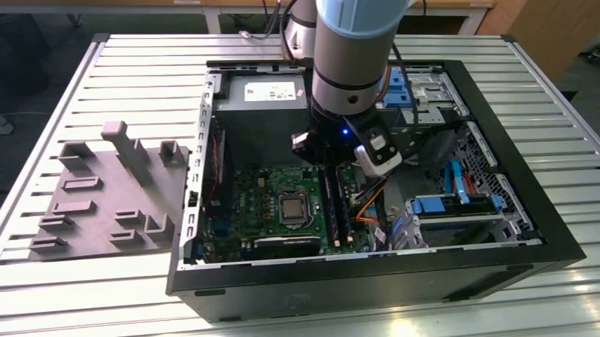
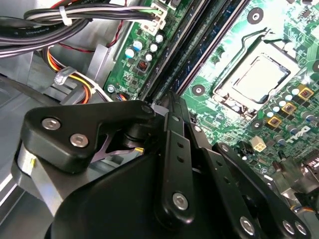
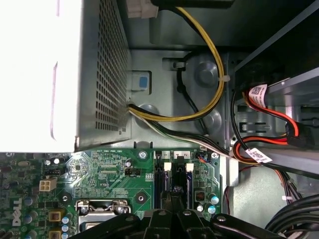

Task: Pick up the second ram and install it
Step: 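Press down the second ram until it locks into place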

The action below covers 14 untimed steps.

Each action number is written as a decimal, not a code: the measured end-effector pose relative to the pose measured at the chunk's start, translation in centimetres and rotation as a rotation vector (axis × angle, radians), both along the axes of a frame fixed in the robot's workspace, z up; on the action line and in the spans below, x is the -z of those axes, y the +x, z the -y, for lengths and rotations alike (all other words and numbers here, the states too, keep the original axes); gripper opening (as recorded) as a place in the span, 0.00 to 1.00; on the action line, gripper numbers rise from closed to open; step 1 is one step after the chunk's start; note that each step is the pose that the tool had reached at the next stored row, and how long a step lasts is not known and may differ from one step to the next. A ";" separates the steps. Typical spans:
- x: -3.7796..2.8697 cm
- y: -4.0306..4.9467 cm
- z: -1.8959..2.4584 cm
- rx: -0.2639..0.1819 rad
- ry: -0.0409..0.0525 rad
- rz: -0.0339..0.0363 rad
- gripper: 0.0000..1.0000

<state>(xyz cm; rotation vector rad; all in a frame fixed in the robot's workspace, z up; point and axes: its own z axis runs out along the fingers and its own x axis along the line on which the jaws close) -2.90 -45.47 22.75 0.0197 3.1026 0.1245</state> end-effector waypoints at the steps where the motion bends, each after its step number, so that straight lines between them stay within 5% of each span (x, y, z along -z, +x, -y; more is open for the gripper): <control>1: -0.08 0.00 0.00 0.000 -0.0001 -0.0001 0.11; 14: -0.85 0.00 0.00 0.000 0.0002 0.0000 0.11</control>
